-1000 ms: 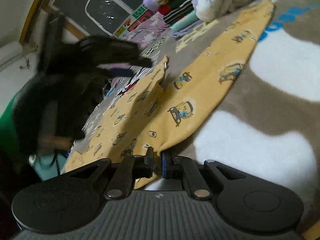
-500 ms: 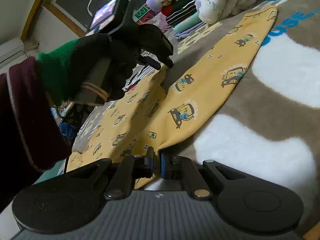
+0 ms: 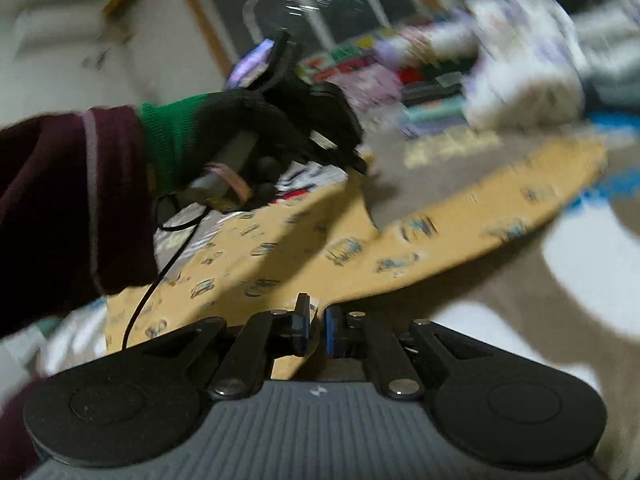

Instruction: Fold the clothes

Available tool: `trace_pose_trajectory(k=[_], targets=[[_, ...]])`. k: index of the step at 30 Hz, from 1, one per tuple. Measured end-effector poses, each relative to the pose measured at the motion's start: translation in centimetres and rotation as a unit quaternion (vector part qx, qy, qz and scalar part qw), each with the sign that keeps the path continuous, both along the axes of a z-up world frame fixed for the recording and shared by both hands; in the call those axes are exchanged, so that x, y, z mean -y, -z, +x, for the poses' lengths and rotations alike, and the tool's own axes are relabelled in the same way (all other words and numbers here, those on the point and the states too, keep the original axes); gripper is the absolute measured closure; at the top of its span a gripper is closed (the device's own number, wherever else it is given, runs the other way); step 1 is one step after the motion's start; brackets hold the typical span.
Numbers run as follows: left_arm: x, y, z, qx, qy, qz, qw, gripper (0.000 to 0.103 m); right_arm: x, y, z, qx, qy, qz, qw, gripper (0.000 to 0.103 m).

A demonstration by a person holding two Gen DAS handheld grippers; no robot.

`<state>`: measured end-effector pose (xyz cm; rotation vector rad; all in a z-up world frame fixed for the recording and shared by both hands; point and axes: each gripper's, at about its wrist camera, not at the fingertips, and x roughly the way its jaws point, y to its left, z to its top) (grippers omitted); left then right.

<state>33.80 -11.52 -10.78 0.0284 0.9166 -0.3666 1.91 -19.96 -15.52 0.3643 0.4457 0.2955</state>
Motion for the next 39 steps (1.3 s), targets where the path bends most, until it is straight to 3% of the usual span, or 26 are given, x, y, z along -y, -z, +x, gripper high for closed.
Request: trace_pose_trajectory(k=[7, 16, 21, 27, 31, 39], targets=[[-4.4, -0.1, 0.5, -0.006, -0.012, -0.091, 0.9958, 0.098, -3.5, -0.8, -0.5, 0.057, -0.049, -0.117, 0.99, 0.094], [-8.9, 1.6, 1.2, -0.015, -0.038, -0.156, 0.9869, 0.098, -7.0, 0.1, -0.6, 0.085, -0.097, -0.222, 0.966, 0.094], [-10.4, 1.9, 1.4, -0.009, -0.043, -0.187, 0.9813, 0.098, -8.4, 0.4, -0.8, 0.099, -0.121, -0.257, 0.954, 0.094], [-11.0, 2.2, 1.2, 0.001, -0.046, -0.187, 0.9813, 0.101, -10.2, 0.6, -1.2, 0.118, -0.155, -0.293, 0.936, 0.096], [-11.7, 2.8, 1.3, -0.001, -0.055, -0.185, 0.9813, 0.102, -10.3, 0.7, -0.8, 0.113, -0.162, -0.302, 0.933, 0.096], [-12.1, 2.8, 1.6, 0.004, -0.049, -0.184, 0.9817, 0.102, -11.0, 0.2, -1.4, 0.148, -0.169, -0.322, 0.92, 0.096]])
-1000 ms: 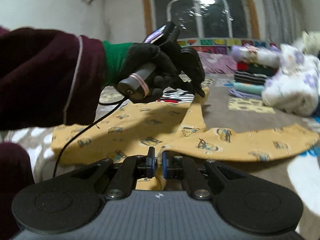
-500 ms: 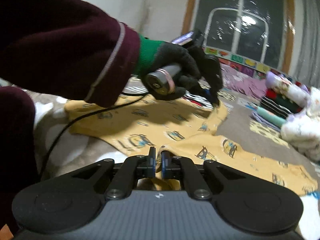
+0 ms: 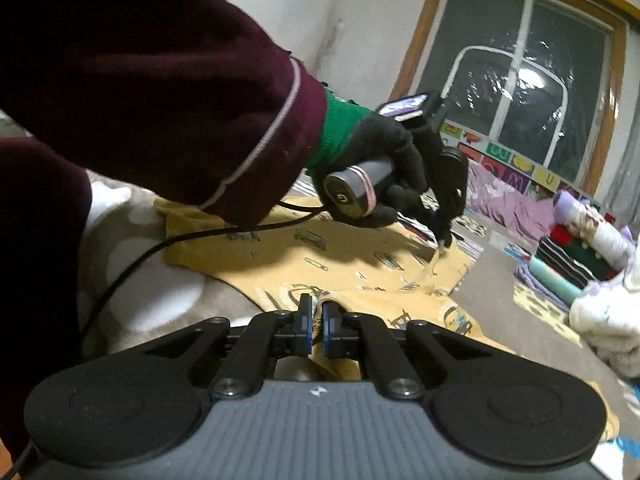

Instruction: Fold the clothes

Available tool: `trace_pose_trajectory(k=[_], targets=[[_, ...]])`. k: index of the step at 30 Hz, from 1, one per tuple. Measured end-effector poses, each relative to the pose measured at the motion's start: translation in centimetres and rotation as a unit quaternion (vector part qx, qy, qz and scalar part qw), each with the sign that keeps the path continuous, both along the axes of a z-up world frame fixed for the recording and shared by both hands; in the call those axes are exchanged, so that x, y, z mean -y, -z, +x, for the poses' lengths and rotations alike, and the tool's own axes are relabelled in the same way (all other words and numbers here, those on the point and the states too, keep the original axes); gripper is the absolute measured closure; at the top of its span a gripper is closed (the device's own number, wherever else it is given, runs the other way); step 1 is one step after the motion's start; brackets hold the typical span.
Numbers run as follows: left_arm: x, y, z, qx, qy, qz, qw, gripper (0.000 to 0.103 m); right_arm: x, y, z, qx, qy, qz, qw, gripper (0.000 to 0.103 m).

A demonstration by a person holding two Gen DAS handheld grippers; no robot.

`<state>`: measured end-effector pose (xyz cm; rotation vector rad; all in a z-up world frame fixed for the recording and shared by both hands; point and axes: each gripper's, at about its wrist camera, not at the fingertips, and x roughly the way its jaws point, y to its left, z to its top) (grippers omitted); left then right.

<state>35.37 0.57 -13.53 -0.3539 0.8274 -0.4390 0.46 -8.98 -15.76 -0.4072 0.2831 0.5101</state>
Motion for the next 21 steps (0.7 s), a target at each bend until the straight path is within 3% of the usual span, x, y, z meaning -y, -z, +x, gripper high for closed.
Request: trace_pose_trajectory(k=[2, 6, 8, 11, 15, 17, 19, 21], targets=[[-0.1, 0.3, 0.1, 0.0, 0.0, 0.013, 0.9999, 0.102, -0.1, 0.3, 0.2, -0.01, -0.001, -0.002, 1.0, 0.096], [0.7, 0.7, -0.1, 0.009, 0.008, 0.079, 0.9968, 0.099, 0.0, 1.0, 0.7, -0.035, 0.001, -0.001, 0.999, 0.096], [1.2, -0.2, -0.8, 0.032, 0.007, 0.107, 0.9938, 0.09, 0.1, 1.0, 0.8, -0.037, 0.0, 0.007, 0.999, 0.094], [2.7, -2.5, -3.0, 0.092, 0.014, 0.159, 0.9829, 0.077, 0.2, 1.0, 0.7, -0.036, 0.002, 0.009, 0.999, 0.094], [7.1, -5.1, -7.2, 0.143, 0.094, 0.205, 0.9637, 0.077, 0.2, 0.9, 0.5, -0.033, 0.005, 0.011, 0.999, 0.085], [10.2, -5.8, -9.8, 0.151, 0.168, 0.206, 0.952, 0.068, 0.2, 0.9, 0.4, -0.028, 0.006, 0.01, 1.0, 0.075], [13.4, -6.1, -12.4, 0.158, 0.242, 0.211, 0.9339, 0.058, 0.1, 0.8, 0.2, -0.024, 0.006, 0.009, 1.0, 0.071], [16.9, -5.9, -15.1, 0.16, 0.311, 0.219, 0.9106, 0.057, 0.0, 0.9, 0.2, -0.025, 0.004, 0.006, 1.0, 0.071]])
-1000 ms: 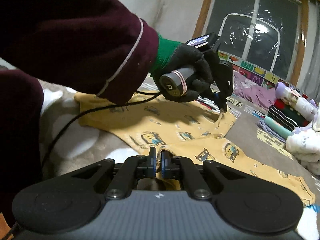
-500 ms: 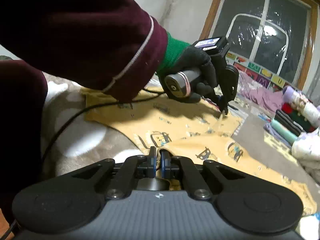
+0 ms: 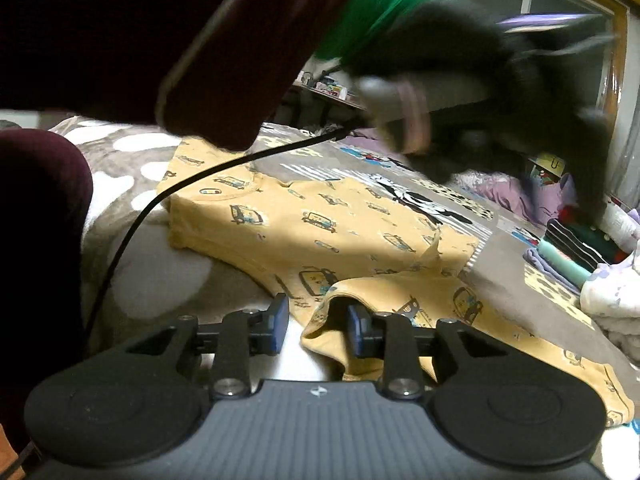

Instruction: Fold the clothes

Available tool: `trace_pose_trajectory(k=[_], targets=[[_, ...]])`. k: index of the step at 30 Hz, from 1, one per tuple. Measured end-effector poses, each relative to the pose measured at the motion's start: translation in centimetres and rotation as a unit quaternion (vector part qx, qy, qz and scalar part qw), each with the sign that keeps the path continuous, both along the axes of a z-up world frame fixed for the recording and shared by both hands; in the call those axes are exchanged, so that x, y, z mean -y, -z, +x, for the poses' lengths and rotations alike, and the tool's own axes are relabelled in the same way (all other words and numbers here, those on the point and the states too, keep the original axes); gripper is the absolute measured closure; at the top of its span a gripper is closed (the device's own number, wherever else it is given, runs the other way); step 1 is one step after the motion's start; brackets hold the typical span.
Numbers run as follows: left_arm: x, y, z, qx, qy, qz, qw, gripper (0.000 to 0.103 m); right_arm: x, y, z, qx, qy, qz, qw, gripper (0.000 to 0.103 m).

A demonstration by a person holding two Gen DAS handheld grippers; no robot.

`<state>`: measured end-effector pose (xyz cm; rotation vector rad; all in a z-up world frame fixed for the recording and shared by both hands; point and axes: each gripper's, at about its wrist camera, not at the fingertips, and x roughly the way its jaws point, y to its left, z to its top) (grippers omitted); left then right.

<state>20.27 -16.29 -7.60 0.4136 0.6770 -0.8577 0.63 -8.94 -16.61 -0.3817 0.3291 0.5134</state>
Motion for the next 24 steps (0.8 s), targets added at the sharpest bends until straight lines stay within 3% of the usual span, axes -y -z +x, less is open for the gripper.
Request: trace_pose_trajectory(k=[3, 6, 12, 14, 19, 22, 24], targets=[[4.5, 0.8, -2.9, -0.003, 0.062, 0.037, 0.9974, 0.057, -0.1, 0.1, -0.2, 0.003, -0.001, -0.004, 1.0, 0.071], [7.6, 2.5, -4.5, 0.003, 0.09, 0.083, 0.9925, 0.057, -0.1, 0.1, -0.3, 0.005, -0.002, -0.005, 1.0, 0.071], [11.1, 5.4, -5.2, 0.021, 0.093, 0.155, 0.9833, 0.059, 0.1, 0.2, -0.2, -0.001, -0.003, 0.003, 1.0, 0.071], [11.6, 6.3, -4.9, 0.026, 0.082, 0.173, 0.9812, 0.095, 0.2, 0.1, 0.0, -0.005, -0.002, 0.006, 1.0, 0.07], [9.8, 4.8, -4.2, 0.024, 0.03, 0.123, 0.9917, 0.101, 0.5, -0.1, 0.1, -0.011, 0.002, 0.016, 1.0, 0.067], [6.2, 1.6, -3.3, 0.018, -0.03, 0.052, 0.998, 0.101, 0.5, -0.2, 0.1, -0.011, 0.003, 0.021, 1.0, 0.064], [3.0, -0.9, -2.8, 0.019, -0.073, 0.002, 0.9972, 0.102, 0.5, -0.3, 0.0, -0.01, 0.003, 0.024, 1.0, 0.06]])
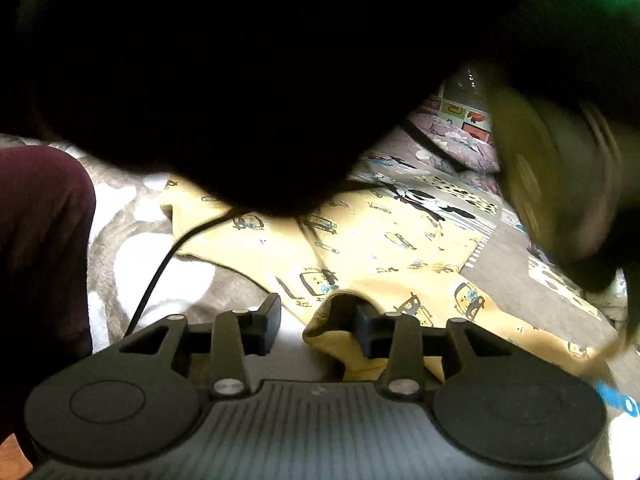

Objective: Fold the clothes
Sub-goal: 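Carry the lifted yellow edge over the garment with the left gripper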

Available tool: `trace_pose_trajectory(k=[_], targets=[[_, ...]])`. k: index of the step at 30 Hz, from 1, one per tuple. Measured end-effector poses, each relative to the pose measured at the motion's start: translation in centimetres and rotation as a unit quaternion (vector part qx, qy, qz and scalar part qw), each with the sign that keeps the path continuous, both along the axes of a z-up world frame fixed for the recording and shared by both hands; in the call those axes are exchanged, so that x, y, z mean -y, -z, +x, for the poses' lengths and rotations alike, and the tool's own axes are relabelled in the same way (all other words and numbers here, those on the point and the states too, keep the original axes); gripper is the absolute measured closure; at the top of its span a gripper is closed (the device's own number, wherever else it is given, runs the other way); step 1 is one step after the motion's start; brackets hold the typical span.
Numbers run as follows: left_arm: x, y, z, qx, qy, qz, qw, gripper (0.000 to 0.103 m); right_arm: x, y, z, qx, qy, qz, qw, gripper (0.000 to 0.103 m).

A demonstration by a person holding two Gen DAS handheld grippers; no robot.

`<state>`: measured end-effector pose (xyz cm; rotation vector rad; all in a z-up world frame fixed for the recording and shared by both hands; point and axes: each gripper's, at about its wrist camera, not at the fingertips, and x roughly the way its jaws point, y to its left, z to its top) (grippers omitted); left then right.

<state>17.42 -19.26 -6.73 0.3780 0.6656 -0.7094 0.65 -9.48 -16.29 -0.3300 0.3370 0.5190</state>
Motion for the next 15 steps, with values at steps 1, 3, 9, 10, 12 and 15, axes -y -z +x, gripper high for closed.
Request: trace_pose_trajectory(k=[1, 3, 9, 10, 12, 15], targets=[[-1.7, -1.2, 0.1, 0.003, -0.021, -0.025, 0.9995, 0.101, 0.0, 0.0, -0.1, 0.0, 0.0, 0.001, 1.0, 0.059], [-5.5, -3.6, 0.0, 0.013, -0.062, -0.072, 0.9954, 0.102, 0.0, -0.1, -0.2, 0.0, -0.001, 0.002, 1.0, 0.058], [-14.7, -7.7, -1.1, 0.042, -0.156, -0.154, 0.9748, 0.101, 0.6, -0.4, -0.6, 0.0, 0.005, 0.011, 1.0, 0.054], [-16.1, -7.9, -1.3, 0.042, -0.169, -0.167, 0.9703, 0.101, 0.8, -0.5, -0.7, 0.001, 0.007, 0.012, 1.0, 0.053], [-18.9, -8.2, -1.8, 0.042, -0.196, -0.194, 0.9604, 0.101, 1.0, -0.5, -0.9, 0.002, 0.009, 0.014, 1.0, 0.051], [-22.4, -7.8, -2.5, 0.042, -0.232, -0.225, 0.9454, 0.101, 1.4, -0.4, -1.1, -0.002, 0.016, 0.013, 1.0, 0.047]])
